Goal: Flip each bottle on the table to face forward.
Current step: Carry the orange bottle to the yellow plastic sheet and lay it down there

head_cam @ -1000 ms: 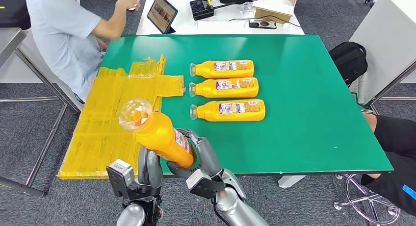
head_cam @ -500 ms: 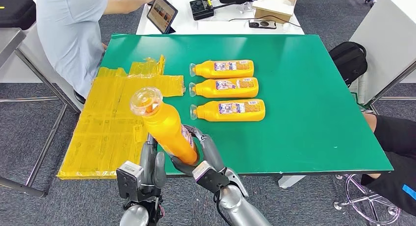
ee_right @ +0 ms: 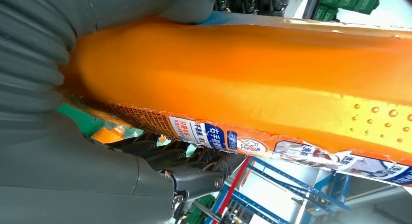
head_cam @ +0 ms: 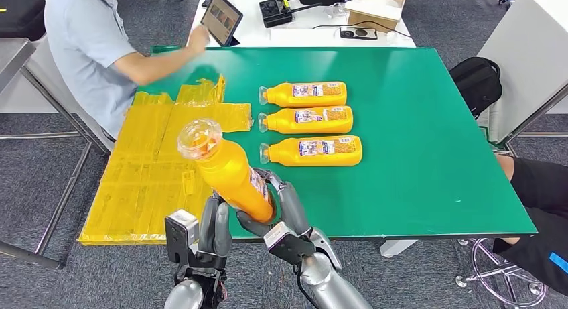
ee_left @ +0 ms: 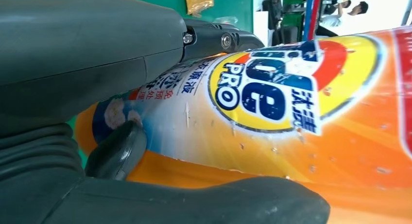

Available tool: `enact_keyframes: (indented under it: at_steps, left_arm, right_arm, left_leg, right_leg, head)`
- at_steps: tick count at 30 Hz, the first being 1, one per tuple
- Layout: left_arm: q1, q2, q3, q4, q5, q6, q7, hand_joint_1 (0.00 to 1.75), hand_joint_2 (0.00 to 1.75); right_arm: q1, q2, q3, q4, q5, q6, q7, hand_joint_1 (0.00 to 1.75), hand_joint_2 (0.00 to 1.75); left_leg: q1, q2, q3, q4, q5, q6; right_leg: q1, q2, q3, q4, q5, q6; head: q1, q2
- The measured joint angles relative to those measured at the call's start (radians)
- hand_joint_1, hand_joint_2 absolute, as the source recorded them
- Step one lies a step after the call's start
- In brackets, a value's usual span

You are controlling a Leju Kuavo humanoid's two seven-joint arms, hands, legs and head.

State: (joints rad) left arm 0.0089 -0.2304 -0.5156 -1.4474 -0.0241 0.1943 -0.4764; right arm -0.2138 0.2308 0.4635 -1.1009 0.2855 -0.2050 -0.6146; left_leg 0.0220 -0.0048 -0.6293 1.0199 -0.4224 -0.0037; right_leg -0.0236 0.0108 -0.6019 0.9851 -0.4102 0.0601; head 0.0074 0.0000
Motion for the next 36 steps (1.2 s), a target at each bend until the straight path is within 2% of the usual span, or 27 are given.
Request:
enact_keyframes:
  at_steps: [4,8,11,14,19,24,28,36]
  left_arm:
    - [-0.001,0.0,0.001,0.006,-0.034,0.058,-0.015,0.0,0.0]
    - [-0.001,-0.001,0.0,0.006,-0.124,0.149,-0.061,0.0,0.0]
    - [-0.001,-0.001,-0.004,0.005,-0.165,0.182,-0.072,0.0,0.0]
    - [-0.001,-0.001,-0.005,0.005,-0.143,0.168,-0.065,0.0,0.0]
    - [-0.001,-0.001,-0.004,0.005,-0.006,0.06,-0.034,0.0,0.0]
    - [-0.001,-0.001,-0.004,0.005,0.042,0.033,-0.03,0.0,0.0]
    - [-0.001,-0.001,-0.003,0.005,0.049,0.029,-0.03,0.0,1.75]
    - [-0.001,-0.001,-0.004,0.005,0.05,0.023,-0.013,0.0,1.75]
  right_arm:
    - [0.001,0.0,0.0,0.0,0.002,-0.002,0.0,0.95,1.75]
    - [0.002,0.0,0.0,0.0,-0.005,0.001,0.004,0.98,1.75]
    - [0.002,0.0,0.0,0.0,-0.018,0.007,0.01,0.98,1.75]
    - [0.002,0.0,-0.001,0.0,-0.025,0.011,0.016,0.97,1.75]
    - [0.003,0.0,-0.002,0.0,-0.031,0.018,0.018,0.98,1.75]
    - [0.004,0.0,-0.002,0.0,-0.033,0.018,0.018,0.98,1.75]
    - [0.004,0.0,-0.003,0.0,-0.034,0.017,0.018,0.97,1.75]
    - [0.005,0.0,-0.004,0.0,-0.041,0.011,0.018,0.94,1.75]
  left_leg:
    - [0.0,0.0,0.0,0.0,0.0,0.0]
    - [0.0,0.0,0.0,0.0,0.0,0.0]
    - [0.0,0.0,0.0,0.0,0.0,0.0]
    - [0.0,0.0,0.0,0.0,0.0,0.0]
    - [0.0,0.0,0.0,0.0,0.0,0.0]
    - [0.0,0.0,0.0,0.0,0.0,0.0]
    - [0.0,0.0,0.0,0.0,0.0,0.0]
    - [0.0,0.0,0.0,0.0,0.0,0.0]
  right_leg:
    - [0.0,0.0,0.0,0.0,0.0,0.0]
    - [0.0,0.0,0.0,0.0,0.0,0.0]
    - [0.0,0.0,0.0,0.0,0.0,0.0]
    - [0.0,0.0,0.0,0.0,0.0,0.0]
    - [0.0,0.0,0.0,0.0,0.0,0.0]
    - [0.0,0.0,0.0,0.0,0.0,0.0]
    - [0.0,0.0,0.0,0.0,0.0,0.0]
    - [0.0,0.0,0.0,0.0,0.0,0.0]
  head:
    - [0.0,0.0]
    - [0.0,0.0]
    - [0.0,0.0]
    - [0.0,0.0]
    - [0.0,0.0]
    - [0.0,0.0]
    - [0.0,0.0]
    - [0.0,0.0]
